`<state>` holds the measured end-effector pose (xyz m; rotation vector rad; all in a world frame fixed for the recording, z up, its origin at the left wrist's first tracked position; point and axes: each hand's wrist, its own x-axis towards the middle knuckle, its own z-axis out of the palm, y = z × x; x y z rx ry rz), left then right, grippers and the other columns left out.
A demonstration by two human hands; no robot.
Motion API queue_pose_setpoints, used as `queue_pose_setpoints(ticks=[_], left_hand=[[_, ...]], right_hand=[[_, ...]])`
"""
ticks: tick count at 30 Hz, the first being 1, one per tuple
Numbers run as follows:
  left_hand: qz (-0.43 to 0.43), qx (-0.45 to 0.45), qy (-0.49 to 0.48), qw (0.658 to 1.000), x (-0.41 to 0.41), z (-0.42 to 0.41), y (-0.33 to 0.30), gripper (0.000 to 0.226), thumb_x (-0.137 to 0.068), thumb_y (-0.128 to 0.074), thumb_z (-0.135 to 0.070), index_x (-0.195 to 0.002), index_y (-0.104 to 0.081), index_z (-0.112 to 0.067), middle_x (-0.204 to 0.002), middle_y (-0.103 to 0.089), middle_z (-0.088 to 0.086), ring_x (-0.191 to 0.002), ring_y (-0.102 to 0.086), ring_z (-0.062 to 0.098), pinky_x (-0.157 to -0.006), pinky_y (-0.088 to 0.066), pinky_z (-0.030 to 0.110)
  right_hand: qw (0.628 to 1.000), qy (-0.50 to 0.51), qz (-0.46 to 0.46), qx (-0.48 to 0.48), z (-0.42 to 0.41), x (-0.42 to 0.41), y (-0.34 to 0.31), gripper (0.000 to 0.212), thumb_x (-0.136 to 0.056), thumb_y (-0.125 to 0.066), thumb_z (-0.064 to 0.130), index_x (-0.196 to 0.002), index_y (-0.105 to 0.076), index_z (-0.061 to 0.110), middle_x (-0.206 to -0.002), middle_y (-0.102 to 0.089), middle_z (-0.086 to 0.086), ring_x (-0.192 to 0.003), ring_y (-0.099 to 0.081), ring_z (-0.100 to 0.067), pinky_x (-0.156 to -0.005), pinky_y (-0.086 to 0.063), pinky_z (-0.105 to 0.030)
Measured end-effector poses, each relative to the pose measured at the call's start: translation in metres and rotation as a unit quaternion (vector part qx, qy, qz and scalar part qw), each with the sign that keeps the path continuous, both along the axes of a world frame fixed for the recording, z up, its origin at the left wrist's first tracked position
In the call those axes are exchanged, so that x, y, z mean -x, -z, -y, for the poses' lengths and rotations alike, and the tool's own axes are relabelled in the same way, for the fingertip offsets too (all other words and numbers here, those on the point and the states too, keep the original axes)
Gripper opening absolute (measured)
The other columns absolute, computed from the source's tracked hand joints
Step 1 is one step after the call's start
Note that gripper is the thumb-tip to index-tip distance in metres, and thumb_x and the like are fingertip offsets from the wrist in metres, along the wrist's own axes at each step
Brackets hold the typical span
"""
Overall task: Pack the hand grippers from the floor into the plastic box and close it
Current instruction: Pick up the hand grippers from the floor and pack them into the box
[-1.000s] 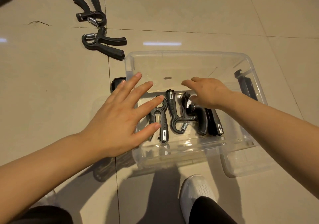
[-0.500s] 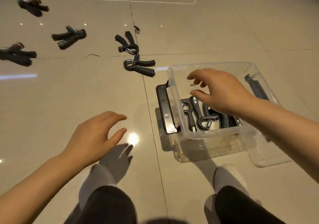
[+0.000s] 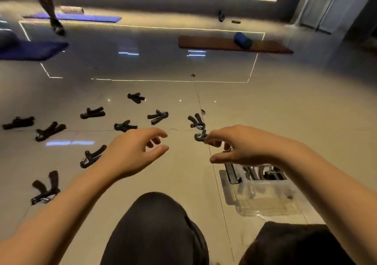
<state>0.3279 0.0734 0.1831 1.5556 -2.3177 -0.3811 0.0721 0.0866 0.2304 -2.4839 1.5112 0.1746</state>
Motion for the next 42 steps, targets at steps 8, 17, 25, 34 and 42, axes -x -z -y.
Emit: queue_pose_setpoints(ticks=[8,17,25,34,42], left_hand=[[-0.077,0.046,-0.037,0.995,0.033,-0.063,-0.006,0.033,-0.086,-0.049,-0.054,-0.113,-0.058,-0.035,-0.097,-0.065,-0.017,-0.09,-0.06,0.001,-0.081,-0.053,0.035],[-0.029,0.063,-0.114,0.991,-0.002,-0.073,-0.005,0.028,-0.088,-0.052,-0.046,-0.111,-0.058,-0.032,-0.112,-0.057,-0.017,-0.084,-0.059,0.002,-0.08,-0.051,0.034],[-0.246,0.005,-0.172,0.954,-0.019,-0.066,-0.023,0.019,-0.084,-0.062,-0.037,-0.099,-0.066,-0.026,-0.092,-0.066,-0.012,-0.087,-0.06,0.002,-0.083,-0.053,0.03],[0.066,-0.038,-0.235,0.969,-0.149,-0.044,-0.007,0.03,-0.089,-0.048,-0.05,-0.115,-0.053,-0.034,-0.1,-0.055,-0.017,-0.09,-0.054,0.005,-0.076,-0.047,0.027],[0.005,-0.046,-0.378,0.925,-0.302,-0.097,0.003,0.024,-0.088,-0.056,-0.041,-0.109,-0.058,-0.03,-0.108,-0.051,-0.011,-0.089,-0.055,0.007,-0.082,-0.05,0.034]], right_hand=[[0.994,0.104,0.04,0.002,-0.015,-0.019,0.015,0.044,-0.087,-0.061,0.043,-0.127,-0.052,0.026,-0.125,-0.058,0.001,-0.11,-0.054,-0.017,-0.09,-0.045,-0.031],[0.998,0.042,0.031,-0.036,0.008,-0.055,0.022,0.05,-0.087,-0.064,0.038,-0.132,-0.047,0.026,-0.126,-0.055,-0.001,-0.112,-0.052,-0.021,-0.091,-0.043,-0.032],[0.998,-0.027,0.037,-0.035,0.04,-0.106,0.033,0.052,-0.086,-0.066,0.034,-0.133,-0.047,0.025,-0.128,-0.054,0.0,-0.115,-0.051,-0.02,-0.095,-0.043,-0.033],[0.992,-0.128,0.004,0.008,0.108,-0.221,0.055,0.05,-0.085,-0.065,0.038,-0.131,-0.048,0.026,-0.131,-0.051,0.001,-0.114,-0.051,-0.019,-0.092,-0.046,-0.033],[0.975,-0.21,0.065,-0.036,0.109,-0.366,0.046,0.047,-0.085,-0.065,0.032,-0.129,-0.049,0.024,-0.132,-0.051,0.001,-0.111,-0.052,-0.014,-0.088,-0.044,-0.024]])
